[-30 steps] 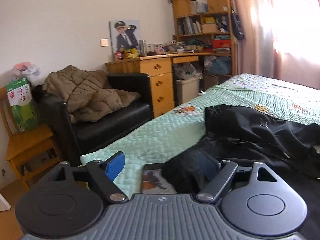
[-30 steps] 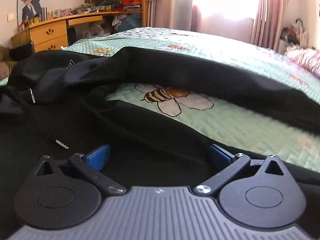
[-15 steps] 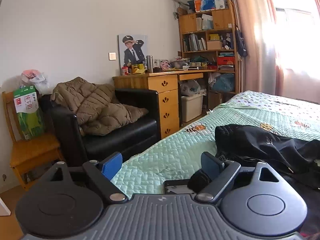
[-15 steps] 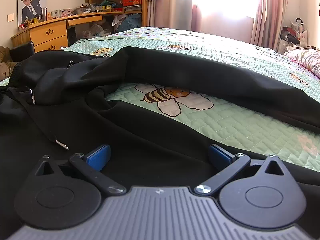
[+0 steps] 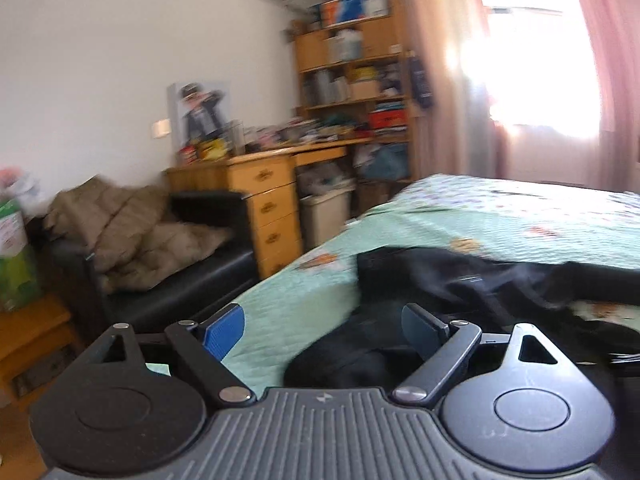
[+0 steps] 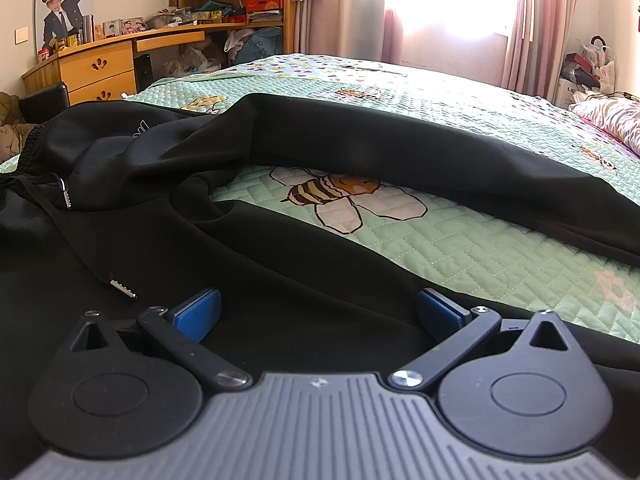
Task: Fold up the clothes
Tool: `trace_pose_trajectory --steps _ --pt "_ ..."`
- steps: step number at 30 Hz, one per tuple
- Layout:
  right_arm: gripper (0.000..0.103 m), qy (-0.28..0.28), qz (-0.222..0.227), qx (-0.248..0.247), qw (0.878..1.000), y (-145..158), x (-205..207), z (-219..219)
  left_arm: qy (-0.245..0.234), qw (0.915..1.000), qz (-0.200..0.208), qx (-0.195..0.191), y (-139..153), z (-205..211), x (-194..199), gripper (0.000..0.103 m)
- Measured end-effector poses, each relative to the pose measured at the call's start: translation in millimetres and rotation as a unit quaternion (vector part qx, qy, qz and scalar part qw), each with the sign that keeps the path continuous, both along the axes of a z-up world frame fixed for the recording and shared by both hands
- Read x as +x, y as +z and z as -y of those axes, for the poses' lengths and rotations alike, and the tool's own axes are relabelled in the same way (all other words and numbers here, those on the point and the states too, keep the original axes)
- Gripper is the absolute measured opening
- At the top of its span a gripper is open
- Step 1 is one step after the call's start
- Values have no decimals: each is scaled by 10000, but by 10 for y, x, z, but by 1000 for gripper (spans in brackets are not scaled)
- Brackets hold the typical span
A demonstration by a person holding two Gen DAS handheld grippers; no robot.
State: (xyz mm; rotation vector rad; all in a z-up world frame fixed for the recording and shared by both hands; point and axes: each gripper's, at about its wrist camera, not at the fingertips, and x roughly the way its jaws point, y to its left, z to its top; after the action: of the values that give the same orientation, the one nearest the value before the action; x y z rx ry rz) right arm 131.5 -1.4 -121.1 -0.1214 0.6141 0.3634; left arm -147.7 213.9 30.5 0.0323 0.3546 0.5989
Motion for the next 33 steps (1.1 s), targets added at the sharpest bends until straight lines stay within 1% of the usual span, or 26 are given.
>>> trace_pose_trajectory --steps 3,6,9,12,15,18,20,24,28,33 --pt "103 0 1 1 10000 -1 0 -1 -474 9987 -5 160 77 356 144 89" --pt "103 1 1 1 10000 -1 0 0 -960 9950 -2 259 129 801 256 90" --pt "103 2 1 1 10000 -1 1 2 -1417 9890 -21 426 201 1231 290 92" --pt "103 0 2 1 10000 -1 1 3 -1792 9808 -78 761 229 1658 301 95" --pt "103 1 2 0 10000 0 0 5 -1965 9766 -119 864 291 1954 290 96" --pt "103 1 2 0 10000 -1 0 5 -1954 9778 -163 741 343 2140 321 97" --pt "103 -7 3 -1 10000 0 0 5 -1844 9803 -222 677 346 2234 375 98" --pt "103 -6 3 -1 10000 0 0 6 -1408 9866 -533 631 297 2299 522 98" --pt "103 -7 3 -1 10000 -1 1 4 -1179 9875 -756 726 185 2304 637 99" --pt "103 -6 3 -2 10000 0 0 6 -1216 9845 -1061 689 18 2212 774 99"
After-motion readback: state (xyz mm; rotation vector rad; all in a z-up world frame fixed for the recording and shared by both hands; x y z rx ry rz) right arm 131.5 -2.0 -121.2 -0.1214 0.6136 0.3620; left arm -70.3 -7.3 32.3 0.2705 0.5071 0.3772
